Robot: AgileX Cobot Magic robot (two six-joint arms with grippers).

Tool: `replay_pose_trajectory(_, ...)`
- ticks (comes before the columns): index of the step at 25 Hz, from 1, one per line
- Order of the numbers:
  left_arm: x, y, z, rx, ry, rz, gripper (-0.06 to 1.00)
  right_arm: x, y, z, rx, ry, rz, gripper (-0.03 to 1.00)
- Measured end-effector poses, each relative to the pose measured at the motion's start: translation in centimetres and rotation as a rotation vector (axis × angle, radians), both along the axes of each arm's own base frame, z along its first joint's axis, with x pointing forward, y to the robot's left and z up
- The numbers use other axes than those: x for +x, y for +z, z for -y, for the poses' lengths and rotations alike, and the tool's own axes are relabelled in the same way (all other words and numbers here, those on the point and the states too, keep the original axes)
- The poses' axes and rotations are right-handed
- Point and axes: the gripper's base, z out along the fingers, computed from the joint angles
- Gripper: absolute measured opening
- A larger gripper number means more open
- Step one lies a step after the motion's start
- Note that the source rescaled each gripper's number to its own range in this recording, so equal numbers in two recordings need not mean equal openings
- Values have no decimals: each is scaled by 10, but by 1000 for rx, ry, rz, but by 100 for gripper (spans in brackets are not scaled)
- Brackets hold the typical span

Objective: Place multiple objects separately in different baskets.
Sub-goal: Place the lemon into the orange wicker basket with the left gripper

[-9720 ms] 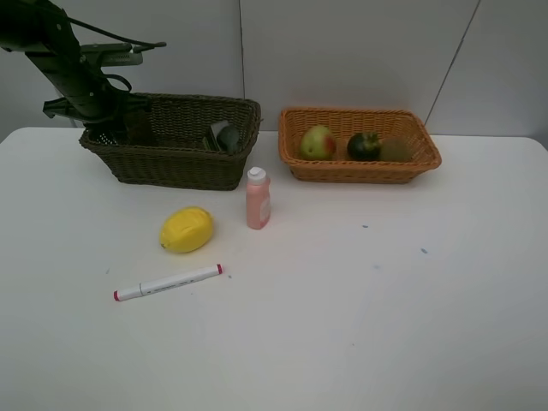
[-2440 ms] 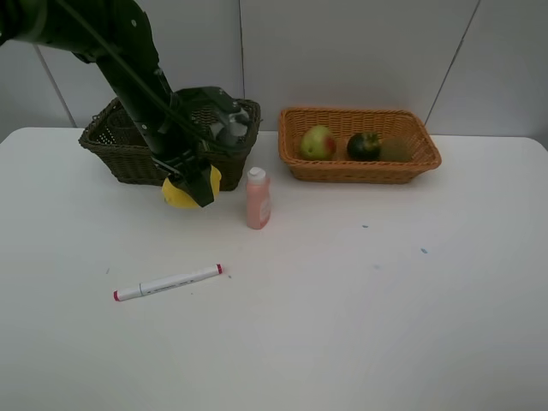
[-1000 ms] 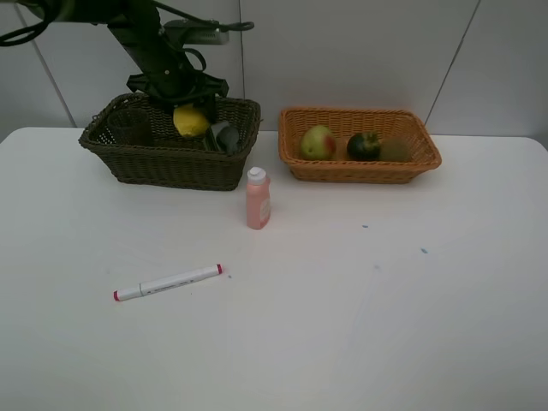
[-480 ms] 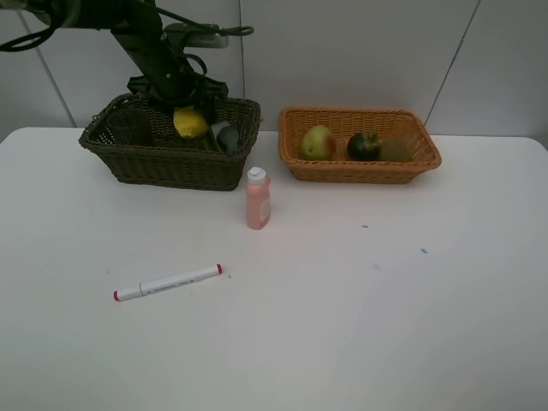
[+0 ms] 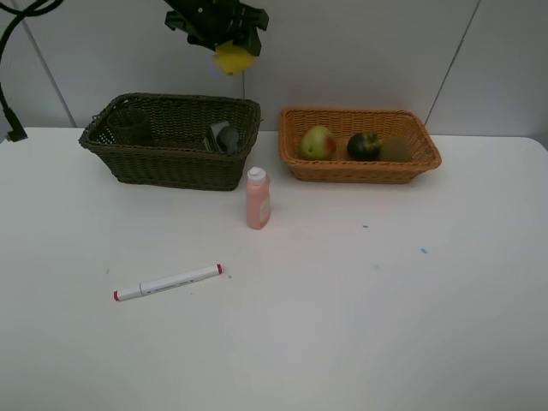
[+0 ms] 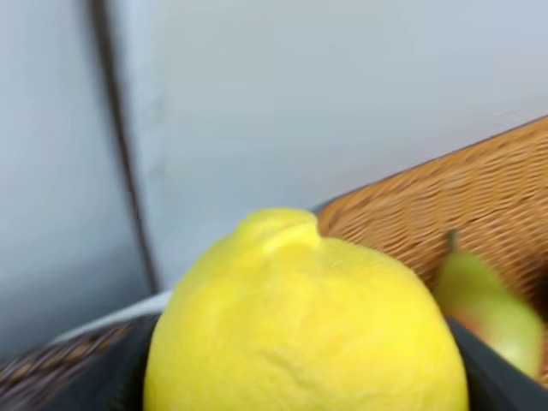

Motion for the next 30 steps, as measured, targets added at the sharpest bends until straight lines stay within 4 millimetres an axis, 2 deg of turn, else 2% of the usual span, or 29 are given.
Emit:
replay_pose_trajectory(5,1,-18,34,6,-90,26,75,0,0,0,0,0,0,100)
replay_pose_trajectory(10,-2,-46,64,29,-165,55,75,0,0,0,0,0,0,100)
replay_pose_trajectory(11,-2,-46,64,29,-165,55,75,0,0,0,0,0,0,100)
replay_pose_trajectory(16,-7,-61,91,55,-253,156,75,0,0,0,0,0,0,100)
replay_pose_trajectory(24,-8,-78,110,47,-269,232,75,0,0,0,0,0,0,100)
replay_pose_trajectory(30,-6,-74,112,45,-267,293,75,0,0,0,0,0,0,100)
